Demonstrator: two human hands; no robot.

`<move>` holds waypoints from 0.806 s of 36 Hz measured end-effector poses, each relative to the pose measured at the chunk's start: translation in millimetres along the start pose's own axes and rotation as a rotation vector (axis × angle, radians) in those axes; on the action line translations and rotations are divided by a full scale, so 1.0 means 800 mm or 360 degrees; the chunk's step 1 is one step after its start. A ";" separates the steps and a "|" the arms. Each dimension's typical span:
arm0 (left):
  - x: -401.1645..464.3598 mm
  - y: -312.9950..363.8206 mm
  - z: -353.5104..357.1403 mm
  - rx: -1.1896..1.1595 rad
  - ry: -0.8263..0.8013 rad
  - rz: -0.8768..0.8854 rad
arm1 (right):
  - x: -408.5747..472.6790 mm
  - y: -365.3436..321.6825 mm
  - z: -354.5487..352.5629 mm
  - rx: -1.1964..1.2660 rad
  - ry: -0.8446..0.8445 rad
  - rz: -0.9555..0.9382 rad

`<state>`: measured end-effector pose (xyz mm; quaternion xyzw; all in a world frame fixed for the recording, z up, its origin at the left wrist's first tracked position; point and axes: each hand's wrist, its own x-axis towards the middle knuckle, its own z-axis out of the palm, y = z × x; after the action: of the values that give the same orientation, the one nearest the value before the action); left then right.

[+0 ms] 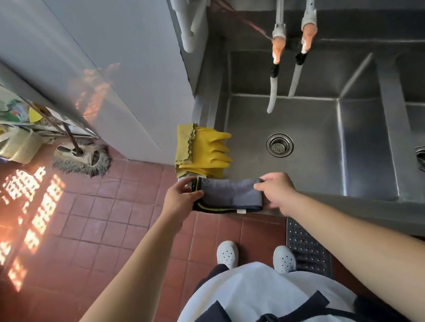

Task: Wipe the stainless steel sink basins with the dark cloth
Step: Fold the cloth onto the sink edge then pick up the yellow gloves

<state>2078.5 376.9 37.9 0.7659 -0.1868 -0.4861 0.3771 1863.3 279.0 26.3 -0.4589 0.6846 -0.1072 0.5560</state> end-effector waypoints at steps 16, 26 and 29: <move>0.032 0.000 -0.015 0.0556 -0.0048 0.0185 | 0.014 0.004 0.037 -0.0341 0.0255 0.0121; 0.011 0.020 0.004 0.0074 -0.0230 0.0269 | -0.024 0.008 -0.019 0.0160 0.0331 0.0011; 0.002 0.029 0.036 0.0008 -0.0416 0.0264 | -0.046 0.022 -0.059 0.0308 0.0409 0.0008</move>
<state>2055.8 349.5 47.8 0.6791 -0.2980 -0.5483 0.3865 1812.2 299.3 55.9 -0.3840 0.7377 -0.2292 0.5058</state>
